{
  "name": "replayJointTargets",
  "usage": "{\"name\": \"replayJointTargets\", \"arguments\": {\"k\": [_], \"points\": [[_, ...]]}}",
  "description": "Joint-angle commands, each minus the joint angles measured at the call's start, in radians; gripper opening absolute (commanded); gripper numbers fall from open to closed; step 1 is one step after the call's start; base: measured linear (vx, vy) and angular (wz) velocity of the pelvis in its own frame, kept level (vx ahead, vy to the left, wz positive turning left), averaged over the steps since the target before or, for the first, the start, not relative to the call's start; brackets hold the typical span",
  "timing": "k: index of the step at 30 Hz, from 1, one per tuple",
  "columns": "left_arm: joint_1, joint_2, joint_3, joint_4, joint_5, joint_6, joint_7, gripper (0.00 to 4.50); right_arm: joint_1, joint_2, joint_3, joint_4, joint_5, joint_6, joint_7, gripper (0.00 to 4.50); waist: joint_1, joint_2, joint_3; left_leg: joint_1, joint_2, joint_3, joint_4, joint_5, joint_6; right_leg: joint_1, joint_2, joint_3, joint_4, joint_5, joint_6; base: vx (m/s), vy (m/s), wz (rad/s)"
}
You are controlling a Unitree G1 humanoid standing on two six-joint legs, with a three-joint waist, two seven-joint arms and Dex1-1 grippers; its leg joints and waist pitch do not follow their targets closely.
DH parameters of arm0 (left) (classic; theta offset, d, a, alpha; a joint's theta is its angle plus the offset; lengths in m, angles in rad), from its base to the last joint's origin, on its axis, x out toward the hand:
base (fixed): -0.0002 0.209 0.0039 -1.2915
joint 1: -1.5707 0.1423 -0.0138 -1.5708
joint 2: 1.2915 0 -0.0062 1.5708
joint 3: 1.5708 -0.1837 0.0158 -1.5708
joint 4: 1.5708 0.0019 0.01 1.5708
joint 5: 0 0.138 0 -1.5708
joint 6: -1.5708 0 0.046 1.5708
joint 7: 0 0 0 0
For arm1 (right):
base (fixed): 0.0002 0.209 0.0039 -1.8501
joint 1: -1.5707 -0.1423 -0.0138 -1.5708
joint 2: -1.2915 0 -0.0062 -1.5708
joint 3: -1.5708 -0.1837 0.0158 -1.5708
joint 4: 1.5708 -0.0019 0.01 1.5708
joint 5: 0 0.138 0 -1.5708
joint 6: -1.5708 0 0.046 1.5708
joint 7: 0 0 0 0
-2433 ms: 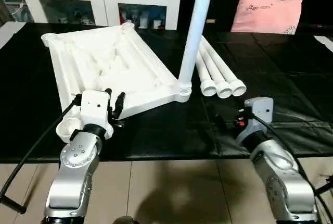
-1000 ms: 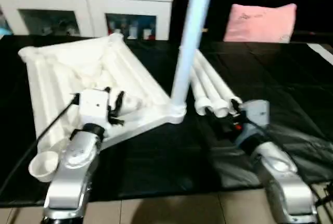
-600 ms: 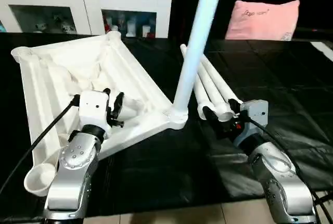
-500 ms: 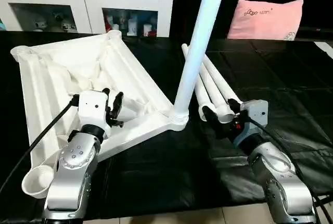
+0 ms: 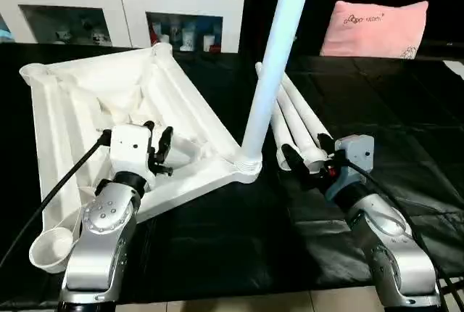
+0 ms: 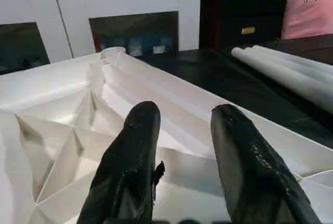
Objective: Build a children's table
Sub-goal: Rotate leg to tighten
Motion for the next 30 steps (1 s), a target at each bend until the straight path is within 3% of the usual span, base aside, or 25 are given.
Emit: {"name": "replayJointTargets", "arguments": {"k": [1, 4, 5, 6, 7, 8, 9, 10, 11, 12, 13, 14, 15, 16, 17, 18, 19, 20, 21, 22, 23, 25, 28, 29, 30], "points": [[-0.015, 0.006, -0.006, 0.018, -0.011, -0.008, -0.013, 1.82, 0.002, -0.005, -0.002, 0.016, -0.002, -0.003, 0.001, 4.50, 0.000, 0.012, -0.056, 0.009, 0.033, -0.009, -0.062, 0.184, 0.257, 0.059, -0.041, 0.024, -0.043, 0.010, -0.231, 0.000, 0.000, 0.00], [-0.015, 0.009, -0.003, 0.018, -0.012, -0.008, -0.016, 1.82, -0.001, -0.003, 0.001, 0.021, -0.005, -0.004, 0.001, 4.50, 0.007, 0.014, -0.054, -0.001, 0.025, -0.001, -0.062, 0.152, 0.243, 0.071, -0.047, 0.030, -0.053, -0.030, -0.234, 0.000, 0.000, 0.00], [-0.012, 0.011, 0.000, 0.011, -0.016, -0.005, -0.019, 1.82, -0.002, -0.003, 0.005, 0.016, -0.005, 0.001, 0.001, 4.50, 0.006, 0.001, -0.054, -0.003, 0.025, 0.001, -0.061, 0.146, 0.238, 0.074, -0.046, 0.032, -0.057, -0.038, -0.233, 0.000, 0.000, 0.00], [0.000, 0.013, 0.007, -0.001, -0.040, 0.002, -0.041, 1.82, 0.001, -0.008, 0.014, 0.007, 0.001, 0.009, 0.017, 4.50, 0.011, 0.005, -0.054, -0.008, 0.024, 0.001, -0.060, 0.153, 0.233, 0.076, -0.047, 0.032, -0.054, -0.041, -0.231, 0.000, 0.000, 0.00], [0.005, 0.020, 0.004, -0.003, -0.045, 0.006, -0.055, 1.82, 0.003, -0.013, 0.018, 0.006, 0.001, 0.005, 0.027, 4.50, 0.011, 0.020, -0.057, -0.004, 0.027, -0.005, -0.058, 0.212, 0.237, 0.063, -0.044, 0.029, -0.041, 0.016, -0.224, 0.000, 0.000, 0.00], [0.011, 0.033, -0.005, -0.001, -0.046, 0.011, -0.075, 1.82, 0.008, -0.021, 0.023, 0.007, -0.001, -0.005, 0.041, 4.50, 0.006, 0.016, -0.057, 0.000, 0.030, -0.011, -0.055, 0.263, 0.247, 0.050, -0.041, 0.028, -0.032, 0.066, -0.217, 0.000, 0.000, 0.00], [0.013, 0.045, -0.016, 0.005, -0.046, 0.009, -0.098, 1.82, 0.011, -0.029, 0.023, 0.012, -0.003, -0.016, 0.051, 4.50, -0.001, 0.022, -0.071, 0.021, 0.037, -0.028, -0.039, 0.416, 0.272, 0.021, -0.036, 0.026, -0.001, 0.207, -0.199, 0.000, 0.000, 0.00], [0.013, 0.052, -0.022, 0.008, -0.047, 0.006, -0.112, 1.82, 0.012, -0.033, 0.022, 0.015, -0.004, -0.022, 0.057, 4.50, -0.007, 0.014, -0.072, 0.025, 0.047, -0.043, -0.022, 0.567, 0.281, -0.010, -0.045, 0.037, 0.020, 0.337, -0.176, 0.000, 0.000, 0.00], [0.013, 0.056, -0.025, 0.019, -0.054, 0.001, -0.126, 1.82, 0.011, -0.035, 0.021, 0.025, -0.005, -0.029, 0.061, 4.50, -0.002, 0.022, -0.075, 0.019, 0.046, -0.043, -0.010, 0.642, 0.263, -0.017, -0.053, 0.047, 0.029, 0.412, -0.167, 0.000, 0.000, 0.00], [0.006, 0.061, -0.024, 0.033, -0.057, -0.003, -0.135, 1.82, 0.007, -0.038, 0.018, 0.035, -0.007, -0.033, 0.064, 4.50, 0.001, 0.010, -0.073, -0.004, 0.038, -0.031, -0.006, 0.663, 0.207, -0.011, -0.062, 0.062, 0.031, 0.492, -0.157, 0.000, 0.000, 0.00], [-0.016, 0.072, -0.020, 0.047, -0.085, 0.019, -0.170, 1.82, -0.005, -0.045, 0.011, 0.031, -0.004, -0.024, 0.063, 4.50, 0.005, 0.013, -0.071, -0.017, 0.037, -0.025, -0.006, 0.642, 0.173, -0.006, -0.063, 0.066, 0.033, 0.520, -0.154, 0.000, 0.000, 0.00], [-0.046, 0.084, -0.017, 0.070, -0.115, 0.032, -0.209, 2.01, -0.018, -0.051, -0.004, 0.025, 0.014, -0.012, 0.069, 4.50, 0.009, 0.004, -0.067, -0.027, 0.038, -0.016, -0.016, 0.534, 0.116, -0.004, -0.064, 0.071, 0.026, 0.515, -0.150, 0.000, 0.000, 0.00], [-0.057, 0.089, -0.015, 0.077, -0.127, 0.038, -0.225, 2.01, -0.022, -0.053, -0.010, 0.021, 0.021, -0.006, 0.072, 4.50, 0.013, 0.007, -0.065, -0.029, 0.043, -0.015, -0.022, 0.457, 0.089, -0.004, -0.067, 0.072, 0.024, 0.479, -0.158, -0.074, -0.035, -0.02], [-0.080, 0.102, -0.024, 0.096, -0.135, 0.050, -0.255, 2.01, -0.026, -0.068, -0.013, 0.025, 0.017, -0.011, 0.081, 4.50, 0.013, 0.012, -0.043, -0.033, 0.055, -0.007, -0.052, 0.157, 0.027, -0.006, -0.074, 0.070, -0.001, 0.238, -0.184, -0.113, -0.039, -0.05], [-0.093, 0.111, -0.030, 0.107, -0.137, 0.056, -0.272, 2.11, -0.028, -0.079, -0.014, 0.031, 0.012, -0.015, 0.088, 4.50, 0.012, 0.015, -0.037, -0.032, 0.062, -0.008, -0.062, 0.066, 0.002, -0.005, -0.077, 0.069, -0.008, 0.147, -0.190, -0.198, -0.053, -0.04], [-0.124, 0.129, -0.053, 0.134, -0.130, 0.068, -0.305, 2.17, -0.026, -0.101, -0.015, 0.038, 0.011, -0.022, 0.112, 4.50, 0.009, 0.004, -0.024, -0.022, 0.069, -0.003, -0.075, -0.103, -0.034, -0.015, -0.079, 0.070, -0.028, -0.053, -0.187, -0.154, -0.033, -0.02], [-0.143, 0.139, -0.068, 0.152, -0.126, 0.076, -0.328, 2.37, -0.025, -0.115, -0.015, 0.042, 0.010, -0.026, 0.128, 4.50, 0.010, 0.017, -0.016, -0.017, 0.067, -0.003, -0.082, -0.176, -0.050, -0.019, -0.080, 0.072, -0.035, -0.159, -0.177, -0.136, -0.026, 0.04], [-0.166, 0.152, -0.087, 0.174, -0.121, 0.091, -0.359, 2.37, -0.024, -0.130, -0.014, 0.045, 0.017, -0.024, 0.153, 4.50, 0.012, 0.021, -0.014, 0.000, 0.066, 0.002, -0.082, -0.265, -0.076, -0.031, -0.083, 0.077, -0.053, -0.308, -0.150, -0.051, -0.011, 0.02], [-0.183, 0.163, -0.105, 0.192, -0.116, 0.106, -0.385, 2.50, -0.021, -0.145, -0.011, 0.044, 0.020, -0.024, 0.176, 4.50, 0.012, 0.031, -0.011, 0.003, 0.065, 0.002, -0.084, -0.285, -0.084, -0.034, -0.084, 0.079, -0.058, -0.342, -0.141, -0.107, -0.015, 0.03], [-0.192, 0.170, -0.117, 0.203, -0.113, 0.115, -0.402, 2.55, -0.018, -0.155, -0.008, 0.042, 0.021, -0.024, 0.192, 4.50, 0.010, 0.018, -0.008, -0.007, 0.063, 0.002, -0.091, -0.285, -0.084, -0.028, -0.085, 0.079, -0.067, -0.407, -0.106, -0.104, -0.002, -0.04], [-0.200, 0.176, -0.131, 0.221, -0.107, 0.113, -0.425, 2.55, -0.016, -0.162, -0.003, 0.049, 0.019, -0.033, 0.206, 4.50, 0.012, 0.030, -0.010, -0.010, 0.063, 0.001, -0.092, -0.271, -0.085, -0.026, -0.088, 0.079, -0.065, -0.413, -0.100, -0.143, -0.001, -0.07], [-0.238, 0.204, -0.175, 0.265, -0.101, 0.131, -0.504, 2.55, -0.017, -0.183, 0.008, 0.033, 0.026, -0.010, 0.232, 4.50, 0.012, 0.022, -0.012, -0.011, 0.061, 0.004, -0.090, -0.228, -0.072, -0.029, -0.089, 0.082, -0.072, -0.443, -0.082, -0.075, 0.000, -0.05], [-0.290, 0.217, -0.194, 0.326, -0.112, 0.156, -0.554, 2.55, -0.019, -0.184, 0.003, 0.024, 0.072, 0.019, 0.266, 4.50, 0.013, 0.040, -0.023, -0.020, 0.063, 0.006, -0.088, -0.164, -0.054, -0.028, -0.084, 0.079, -0.057, -0.293, -0.133, 0.000, 0.000, 0.00], [-0.318, 0.228, -0.208, 0.364, -0.093, 0.155, -0.556, 2.55, -0.022, -0.197, 0.014, 0.037, 0.052, 0.002, 0.274, 4.50, 0.013, 0.038, -0.025, -0.025, 0.063, 0.006, -0.087, -0.166, -0.055, -0.027, -0.083, 0.077, -0.054, -0.277, -0.141, 0.000, 0.000, 0.00], [-0.338, 0.231, -0.214, 0.392, -0.085, 0.163, -0.557, 2.55, -0.022, -0.205, 0.020, 0.044, 0.042, -0.003, 0.280, 4.50, 0.011, 0.016, -0.033, -0.030, 0.062, 0.011, -0.082, -0.118, -0.048, -0.025, -0.077, 0.078, -0.047, -0.204, -0.148, 0.000, 0.000, 0.00]]}}
